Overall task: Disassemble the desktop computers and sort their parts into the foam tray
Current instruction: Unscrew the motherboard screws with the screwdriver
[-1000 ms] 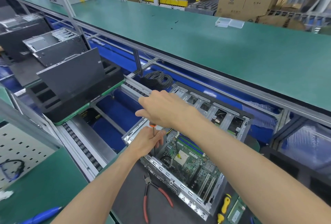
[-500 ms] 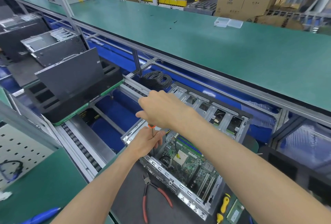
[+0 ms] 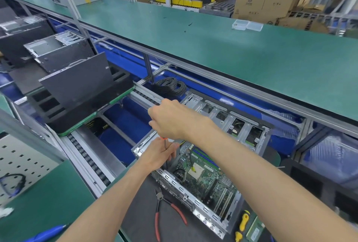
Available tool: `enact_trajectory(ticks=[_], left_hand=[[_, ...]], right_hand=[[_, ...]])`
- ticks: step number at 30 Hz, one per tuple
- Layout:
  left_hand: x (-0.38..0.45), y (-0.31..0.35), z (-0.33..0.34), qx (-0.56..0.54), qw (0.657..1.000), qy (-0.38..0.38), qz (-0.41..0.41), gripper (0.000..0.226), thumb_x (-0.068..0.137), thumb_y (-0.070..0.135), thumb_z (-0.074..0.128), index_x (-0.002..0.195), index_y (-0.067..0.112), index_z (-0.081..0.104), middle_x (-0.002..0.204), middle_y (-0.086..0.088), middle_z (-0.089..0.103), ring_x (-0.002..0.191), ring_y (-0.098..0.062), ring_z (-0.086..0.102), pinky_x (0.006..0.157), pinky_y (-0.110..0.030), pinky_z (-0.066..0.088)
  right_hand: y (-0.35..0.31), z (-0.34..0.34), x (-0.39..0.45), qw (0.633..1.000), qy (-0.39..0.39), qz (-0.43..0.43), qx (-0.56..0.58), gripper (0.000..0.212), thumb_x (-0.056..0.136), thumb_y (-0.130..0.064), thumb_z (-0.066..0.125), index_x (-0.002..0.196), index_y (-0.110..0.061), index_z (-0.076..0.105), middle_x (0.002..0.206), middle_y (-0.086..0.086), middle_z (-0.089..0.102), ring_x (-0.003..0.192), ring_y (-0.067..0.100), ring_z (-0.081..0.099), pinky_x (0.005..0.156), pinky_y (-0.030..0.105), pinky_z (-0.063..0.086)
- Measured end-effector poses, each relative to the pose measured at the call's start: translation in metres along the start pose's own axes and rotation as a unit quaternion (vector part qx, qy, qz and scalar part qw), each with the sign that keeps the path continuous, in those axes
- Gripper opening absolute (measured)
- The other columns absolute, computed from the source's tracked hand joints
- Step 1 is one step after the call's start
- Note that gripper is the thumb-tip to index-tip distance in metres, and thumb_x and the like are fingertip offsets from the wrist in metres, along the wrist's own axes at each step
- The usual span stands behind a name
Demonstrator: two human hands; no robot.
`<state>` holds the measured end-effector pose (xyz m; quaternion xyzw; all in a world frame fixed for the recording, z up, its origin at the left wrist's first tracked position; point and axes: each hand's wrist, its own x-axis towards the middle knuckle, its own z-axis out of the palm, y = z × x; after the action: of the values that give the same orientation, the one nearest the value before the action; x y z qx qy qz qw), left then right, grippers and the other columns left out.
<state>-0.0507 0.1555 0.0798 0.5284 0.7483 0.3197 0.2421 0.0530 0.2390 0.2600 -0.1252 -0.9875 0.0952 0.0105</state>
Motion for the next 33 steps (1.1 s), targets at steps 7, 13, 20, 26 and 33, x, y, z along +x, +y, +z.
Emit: enact_trajectory(ticks=[7,13,20,26,33], left_hand=[[0.0,0.0,0.001,-0.015,1.0,0.002,-0.005,0.053,0.098,0.055,0.045,0.061,0.024,0.066,0.057,0.001,0.066,0.056,-0.011,0.063,0.061,-0.019,0.046],[0.0,0.004,-0.001,0.002,1.0,-0.001,-0.013,0.051,0.101,0.049,0.046,0.06,0.026,0.066,0.057,0.004,0.065,0.057,-0.008,0.063,0.061,-0.016,0.042],[-0.003,0.009,-0.003,0.012,1.0,-0.008,-0.008,0.051,0.102,0.046,0.048,0.063,0.021,0.068,0.056,0.003,0.065,0.057,-0.01,0.062,0.064,-0.027,0.048],[-0.002,0.014,-0.008,-0.016,0.999,-0.022,-0.027,0.045,0.096,0.046,0.057,0.06,0.022,0.068,0.058,0.001,0.067,0.056,-0.012,0.063,0.068,-0.036,0.051],[-0.019,0.023,-0.037,-0.169,0.984,-0.056,0.022,0.039,0.074,0.005,0.058,0.099,0.029,0.076,0.101,0.005,0.078,0.1,-0.015,0.071,0.083,-0.023,0.052]], right_hand=[[0.013,-0.012,-0.011,0.992,-0.042,-0.058,0.106,0.02,0.082,-0.019,0.061,0.102,-0.02,0.064,0.09,-0.006,0.052,0.086,0.019,0.054,0.067,0.033,0.045],[0.0,0.0,0.002,1.0,-0.007,-0.008,-0.012,0.02,0.1,-0.033,0.051,0.102,-0.014,0.057,0.076,-0.002,0.032,0.081,0.032,0.05,0.065,0.039,0.04],[0.017,-0.013,-0.009,0.989,-0.063,-0.059,0.12,0.021,0.079,-0.009,0.06,0.096,-0.022,0.063,0.082,-0.014,0.049,0.083,0.011,0.051,0.067,0.03,0.046],[0.005,-0.004,-0.001,1.0,-0.007,0.01,-0.018,0.023,0.099,-0.035,0.053,0.101,-0.013,0.056,0.078,0.0,0.031,0.08,0.032,0.046,0.064,0.038,0.036],[0.009,-0.011,-0.002,0.994,-0.054,-0.055,0.081,0.017,0.073,-0.005,0.061,0.074,-0.02,0.069,0.084,-0.002,0.065,0.076,0.018,0.062,0.058,0.028,0.05]])
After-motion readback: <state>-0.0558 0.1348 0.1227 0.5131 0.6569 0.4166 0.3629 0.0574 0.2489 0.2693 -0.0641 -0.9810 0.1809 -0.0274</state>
